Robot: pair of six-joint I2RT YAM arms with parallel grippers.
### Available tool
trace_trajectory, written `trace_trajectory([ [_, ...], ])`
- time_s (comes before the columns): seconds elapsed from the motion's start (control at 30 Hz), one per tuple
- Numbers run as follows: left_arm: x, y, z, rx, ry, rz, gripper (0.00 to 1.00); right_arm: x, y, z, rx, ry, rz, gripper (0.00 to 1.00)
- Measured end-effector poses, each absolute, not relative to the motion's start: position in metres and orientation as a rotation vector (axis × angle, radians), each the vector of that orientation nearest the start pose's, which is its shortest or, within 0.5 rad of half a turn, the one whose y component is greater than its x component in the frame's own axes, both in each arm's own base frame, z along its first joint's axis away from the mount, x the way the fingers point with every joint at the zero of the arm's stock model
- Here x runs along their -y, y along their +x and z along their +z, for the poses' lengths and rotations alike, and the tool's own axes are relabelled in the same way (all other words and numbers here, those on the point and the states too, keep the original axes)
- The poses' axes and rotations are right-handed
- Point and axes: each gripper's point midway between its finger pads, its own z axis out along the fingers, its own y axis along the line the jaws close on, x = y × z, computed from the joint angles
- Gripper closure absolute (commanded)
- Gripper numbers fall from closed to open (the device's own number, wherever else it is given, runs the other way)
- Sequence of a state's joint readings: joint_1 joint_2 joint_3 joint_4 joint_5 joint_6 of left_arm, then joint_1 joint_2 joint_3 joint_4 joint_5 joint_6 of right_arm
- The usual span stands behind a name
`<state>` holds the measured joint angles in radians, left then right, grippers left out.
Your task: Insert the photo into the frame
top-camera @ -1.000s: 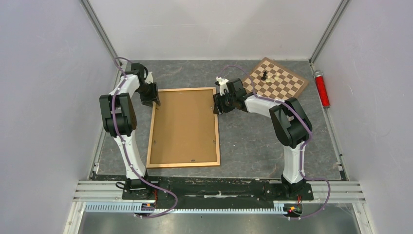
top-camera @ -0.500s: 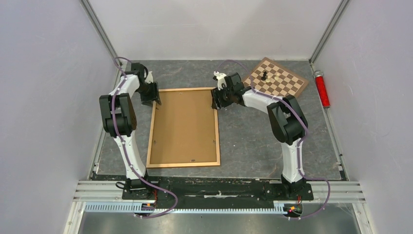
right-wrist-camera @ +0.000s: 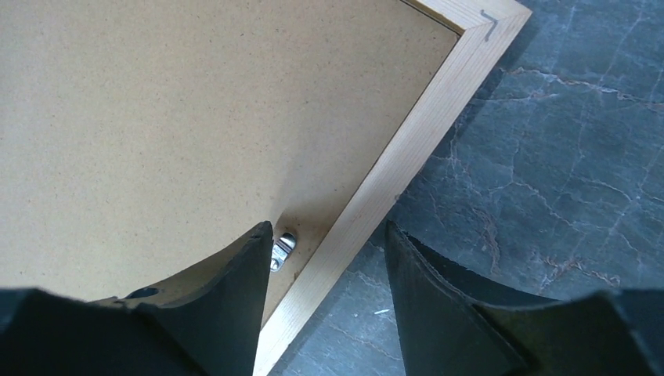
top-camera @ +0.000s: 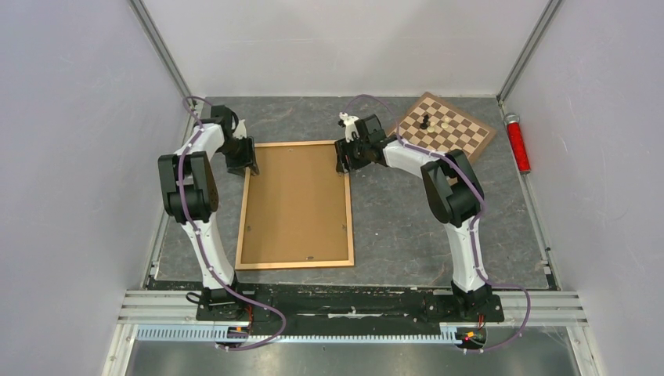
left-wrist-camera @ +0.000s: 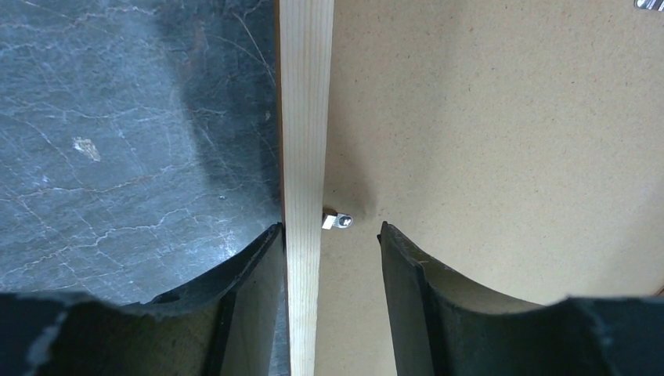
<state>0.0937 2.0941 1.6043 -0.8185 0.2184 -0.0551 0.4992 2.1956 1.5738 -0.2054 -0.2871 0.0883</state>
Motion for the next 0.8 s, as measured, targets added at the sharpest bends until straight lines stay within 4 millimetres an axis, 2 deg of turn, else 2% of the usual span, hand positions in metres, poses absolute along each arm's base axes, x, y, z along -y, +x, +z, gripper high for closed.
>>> trace_trajectory([
  [0.6,0.001,0.411,0.036,-2.847,-0.145,-0.298,0.48,-0.306,0.450,0.023,-2.362,-0.569,0.485,0.54],
  [0.8,0.000,0.408,0.033,-2.845,-0.146,-0.294,0.49,-0.303,0.449,0.026,-2.356,-0.548,0.454,0.62],
])
